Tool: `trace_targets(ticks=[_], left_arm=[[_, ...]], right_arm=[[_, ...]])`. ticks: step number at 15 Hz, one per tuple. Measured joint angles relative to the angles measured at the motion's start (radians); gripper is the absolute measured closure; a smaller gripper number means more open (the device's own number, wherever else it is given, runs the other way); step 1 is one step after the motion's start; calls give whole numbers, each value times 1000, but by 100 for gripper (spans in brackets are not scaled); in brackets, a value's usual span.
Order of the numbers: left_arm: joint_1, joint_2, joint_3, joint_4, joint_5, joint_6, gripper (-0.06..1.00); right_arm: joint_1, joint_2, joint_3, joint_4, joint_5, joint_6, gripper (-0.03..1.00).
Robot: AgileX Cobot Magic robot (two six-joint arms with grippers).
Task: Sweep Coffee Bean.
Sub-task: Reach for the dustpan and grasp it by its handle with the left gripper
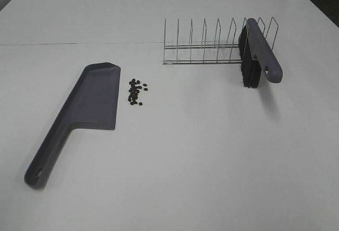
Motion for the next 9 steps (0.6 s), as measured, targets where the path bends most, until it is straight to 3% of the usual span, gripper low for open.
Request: trace_targets(ticks=[9], left_arm=[[0,692,-185,-78,-213,0,23]], right_arm=[[0,0,0,0,0,0,34]])
